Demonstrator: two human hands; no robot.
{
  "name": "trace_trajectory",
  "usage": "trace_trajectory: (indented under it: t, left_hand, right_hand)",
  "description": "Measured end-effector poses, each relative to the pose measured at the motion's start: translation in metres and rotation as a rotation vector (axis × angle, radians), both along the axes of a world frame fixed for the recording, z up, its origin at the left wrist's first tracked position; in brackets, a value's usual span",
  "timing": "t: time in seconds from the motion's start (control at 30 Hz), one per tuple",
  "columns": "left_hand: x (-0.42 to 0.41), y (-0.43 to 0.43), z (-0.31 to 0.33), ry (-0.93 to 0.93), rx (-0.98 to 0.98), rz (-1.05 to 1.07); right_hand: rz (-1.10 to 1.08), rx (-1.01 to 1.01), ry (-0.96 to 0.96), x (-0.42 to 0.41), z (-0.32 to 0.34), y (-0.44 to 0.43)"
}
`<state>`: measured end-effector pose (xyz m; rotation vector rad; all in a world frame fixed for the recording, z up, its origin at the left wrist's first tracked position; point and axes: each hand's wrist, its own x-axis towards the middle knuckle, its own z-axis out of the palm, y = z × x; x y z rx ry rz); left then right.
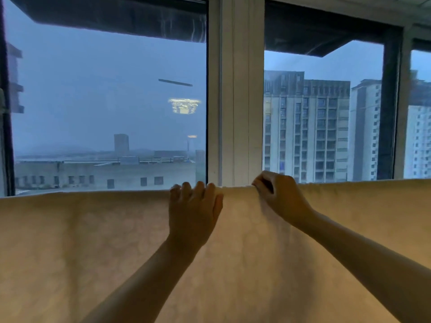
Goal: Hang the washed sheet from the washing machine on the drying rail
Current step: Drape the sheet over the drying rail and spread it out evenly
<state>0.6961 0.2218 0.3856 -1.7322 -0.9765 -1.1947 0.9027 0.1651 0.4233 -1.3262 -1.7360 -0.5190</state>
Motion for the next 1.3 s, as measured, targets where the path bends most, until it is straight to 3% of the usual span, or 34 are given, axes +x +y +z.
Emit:
trace_trajectory:
  t: [0.27,0.43,0.67,0.83,1.03,1.3]
  left_hand:
    - [0.009,0.013,-0.002,-0.028,0.031,0.109]
    - [0.005,0.013,-0.001,-0.031,0.017,0.104]
    - [0.016,0.005,0.003,-0.011,-0.069,0.006]
    - [0.056,0.0,-0.005,0.092,-0.031,-0.069]
    - [0.088,0.006,-0.003,0.074,0.014,-0.044]
    - [0.089,0.015,-0.007,0.048,0.066,-0.018]
  right_hand:
    - [0.107,-0.071,0.008,0.018,0.002,0.0]
    - [0.051,-0.044,-0.039,0.01,0.006,0.012]
    - [-0.013,-0.077,-0.062,0.023,0.021,0.019]
    - [0.011,-0.134,-0.052,0.033,0.018,0.019]
    - [-0.027,-0.139,-0.057,0.055,0.013,0.003]
    - [-0.084,-0.037,0.091,0.093,-0.003,-0.015]
